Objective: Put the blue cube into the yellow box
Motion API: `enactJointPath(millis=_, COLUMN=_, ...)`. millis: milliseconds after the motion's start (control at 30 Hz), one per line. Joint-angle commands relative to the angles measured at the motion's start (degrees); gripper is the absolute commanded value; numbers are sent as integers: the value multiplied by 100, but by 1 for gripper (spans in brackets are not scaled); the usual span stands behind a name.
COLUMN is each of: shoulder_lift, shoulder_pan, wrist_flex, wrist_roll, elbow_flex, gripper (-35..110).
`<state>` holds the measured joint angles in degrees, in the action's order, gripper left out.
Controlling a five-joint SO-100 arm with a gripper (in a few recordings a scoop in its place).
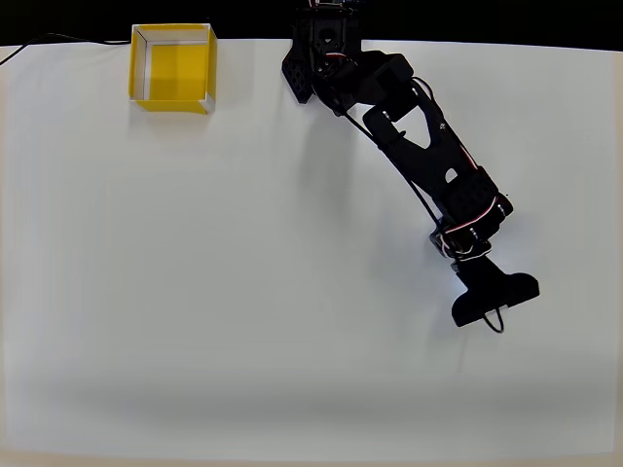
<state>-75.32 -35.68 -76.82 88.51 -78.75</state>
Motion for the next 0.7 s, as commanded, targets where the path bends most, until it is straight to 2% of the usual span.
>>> enactJointPath(millis=0, shoulder_lift=-1802, shoulder_pan=1538, wrist_flex=-44, wrist_roll=123, elbow_flex=237, gripper=9)
enactJointPath(millis=300, shoulder_lift=-2962, shoulder_pan=4482, wrist_flex=571, wrist_roll=536, elbow_flex=-905, gripper=9)
enactJointPath(millis=667, shoulder_lift=-4096, shoulder_pan=7444, wrist_flex=-1011, wrist_roll=633, elbow_flex=-1424, gripper=9)
